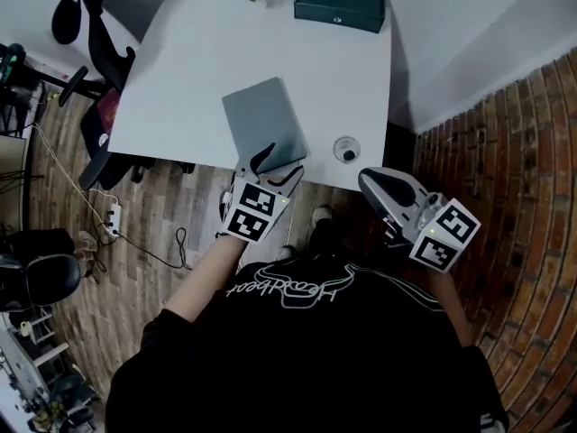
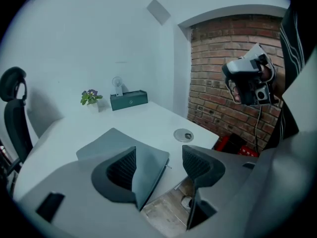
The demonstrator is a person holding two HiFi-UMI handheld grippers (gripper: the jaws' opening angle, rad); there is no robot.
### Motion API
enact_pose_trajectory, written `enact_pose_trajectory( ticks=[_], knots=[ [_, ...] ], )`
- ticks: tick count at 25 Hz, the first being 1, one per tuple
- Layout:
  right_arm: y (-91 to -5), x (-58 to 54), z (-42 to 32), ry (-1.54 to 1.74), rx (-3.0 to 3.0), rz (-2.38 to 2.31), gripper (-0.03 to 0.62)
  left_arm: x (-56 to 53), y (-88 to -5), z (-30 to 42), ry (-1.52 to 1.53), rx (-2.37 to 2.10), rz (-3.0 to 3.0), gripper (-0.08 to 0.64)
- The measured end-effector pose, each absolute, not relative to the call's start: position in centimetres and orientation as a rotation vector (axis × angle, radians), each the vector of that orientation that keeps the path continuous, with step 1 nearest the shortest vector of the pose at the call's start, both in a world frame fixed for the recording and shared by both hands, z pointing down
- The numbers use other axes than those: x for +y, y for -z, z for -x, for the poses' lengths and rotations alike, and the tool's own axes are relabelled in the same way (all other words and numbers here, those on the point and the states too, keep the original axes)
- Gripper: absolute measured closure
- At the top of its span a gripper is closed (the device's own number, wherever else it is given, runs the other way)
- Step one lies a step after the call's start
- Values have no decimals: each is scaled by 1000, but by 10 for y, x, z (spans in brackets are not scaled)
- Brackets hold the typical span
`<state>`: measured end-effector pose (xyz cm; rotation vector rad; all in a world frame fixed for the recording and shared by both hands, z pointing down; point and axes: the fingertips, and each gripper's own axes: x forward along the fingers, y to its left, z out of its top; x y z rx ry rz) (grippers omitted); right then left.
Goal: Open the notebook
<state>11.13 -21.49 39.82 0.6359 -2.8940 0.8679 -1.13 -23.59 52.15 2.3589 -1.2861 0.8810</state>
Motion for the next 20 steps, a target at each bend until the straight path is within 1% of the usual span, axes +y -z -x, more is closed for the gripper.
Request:
enact_pose_trajectory(
  ticks=[14, 20],
  knots=[
    [-418, -223, -124, -926, -2801, -654, 589, -254, -575, 14, -1146, -1309, -2289, 258],
    [-418, -228, -124, -929, -2791, -639, 589, -256, -585, 14, -1152, -1317, -2273, 258]
  ],
)
